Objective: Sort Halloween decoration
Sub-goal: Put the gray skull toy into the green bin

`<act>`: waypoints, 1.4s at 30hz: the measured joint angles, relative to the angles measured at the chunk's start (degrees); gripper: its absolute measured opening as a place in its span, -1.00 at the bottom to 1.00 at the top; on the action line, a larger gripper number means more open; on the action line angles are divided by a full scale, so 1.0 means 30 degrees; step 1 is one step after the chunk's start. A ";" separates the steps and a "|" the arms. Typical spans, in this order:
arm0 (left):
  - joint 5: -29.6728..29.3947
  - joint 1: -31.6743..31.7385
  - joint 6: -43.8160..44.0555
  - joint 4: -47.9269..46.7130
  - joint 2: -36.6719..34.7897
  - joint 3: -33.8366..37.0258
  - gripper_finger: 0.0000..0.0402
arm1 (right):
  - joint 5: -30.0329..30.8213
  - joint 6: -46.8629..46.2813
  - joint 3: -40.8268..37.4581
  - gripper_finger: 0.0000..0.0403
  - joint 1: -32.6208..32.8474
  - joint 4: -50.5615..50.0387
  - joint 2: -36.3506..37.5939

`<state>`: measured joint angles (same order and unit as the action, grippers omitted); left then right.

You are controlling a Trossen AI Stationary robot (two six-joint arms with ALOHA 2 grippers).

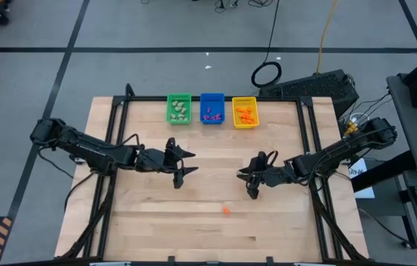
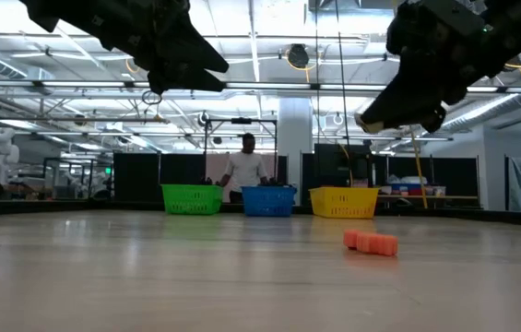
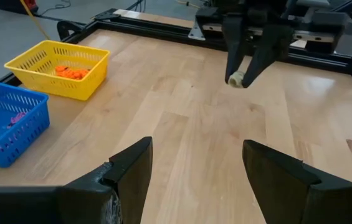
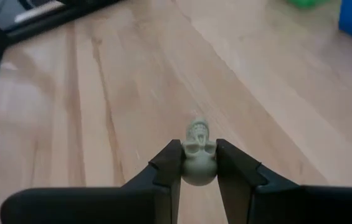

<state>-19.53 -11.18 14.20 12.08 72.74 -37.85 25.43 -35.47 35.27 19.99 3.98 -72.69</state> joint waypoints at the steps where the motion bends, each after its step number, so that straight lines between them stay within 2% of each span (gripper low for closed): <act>1: 0.0000 0.0000 0.0005 0.0000 0.0003 0.0000 0.24 | 0.0003 0.0416 0.0000 -0.67 0.0000 0.0318 0.0000; 13: 0.0389 -0.0293 0.0151 0.1497 0.0492 0.0000 0.24 | 0.0008 1.0006 0.0000 -0.67 0.0000 0.5289 0.0000; 16: 0.1158 -0.0460 -0.0303 0.3063 0.1331 0.0007 0.24 | 0.0008 1.1382 0.0000 -0.67 0.0000 0.6748 -0.0159; 24: 0.3190 -0.1312 -0.4770 0.8229 0.4177 0.0007 0.24 | -0.0029 1.3315 0.0000 -0.67 0.0000 0.9527 -0.1709; 28: 0.3293 -0.1570 -0.4846 1.0516 0.5138 0.0007 0.24 | -0.0046 1.4343 0.0000 -0.67 0.0132 0.9784 -0.2704; 35: 0.3291 -0.1668 -0.2705 1.1018 0.6565 0.0000 0.24 | -0.0047 1.7292 0.0000 -0.67 0.0645 1.1692 -0.4173; 42: 0.2546 -0.1661 0.1835 1.2692 0.7996 0.0000 0.24 | -0.0025 2.1612 0.0000 -0.67 0.1416 1.2253 -0.4756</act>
<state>-11.89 -16.16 19.70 50.15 96.73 -37.85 25.36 29.36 35.27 24.24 40.74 -86.95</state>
